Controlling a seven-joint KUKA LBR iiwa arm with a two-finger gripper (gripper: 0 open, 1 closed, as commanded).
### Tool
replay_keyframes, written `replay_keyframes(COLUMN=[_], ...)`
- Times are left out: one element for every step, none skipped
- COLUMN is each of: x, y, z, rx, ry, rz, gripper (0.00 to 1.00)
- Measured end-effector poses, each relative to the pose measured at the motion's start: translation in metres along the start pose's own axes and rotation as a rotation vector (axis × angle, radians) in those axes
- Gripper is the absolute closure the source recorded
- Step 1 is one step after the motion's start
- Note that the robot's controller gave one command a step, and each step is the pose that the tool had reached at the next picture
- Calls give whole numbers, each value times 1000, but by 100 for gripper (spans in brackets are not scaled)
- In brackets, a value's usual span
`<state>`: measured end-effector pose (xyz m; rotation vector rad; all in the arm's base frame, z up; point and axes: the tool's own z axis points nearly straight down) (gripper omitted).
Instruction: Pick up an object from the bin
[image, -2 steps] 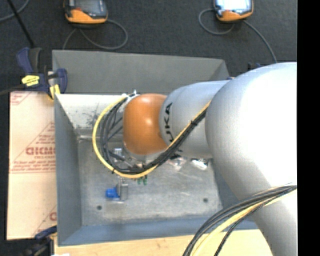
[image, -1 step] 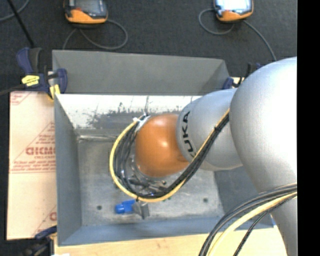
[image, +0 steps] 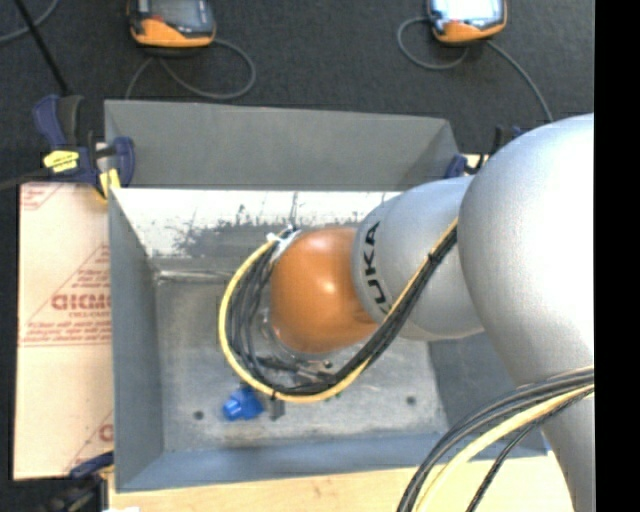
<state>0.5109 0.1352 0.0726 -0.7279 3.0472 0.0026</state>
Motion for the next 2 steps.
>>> replay_keyframes(x=[-3,-26], y=[-17,-31], z=[0,-194], rx=[-1,4], ry=[1,-4], rz=[-45,-59], gripper=[100,100])
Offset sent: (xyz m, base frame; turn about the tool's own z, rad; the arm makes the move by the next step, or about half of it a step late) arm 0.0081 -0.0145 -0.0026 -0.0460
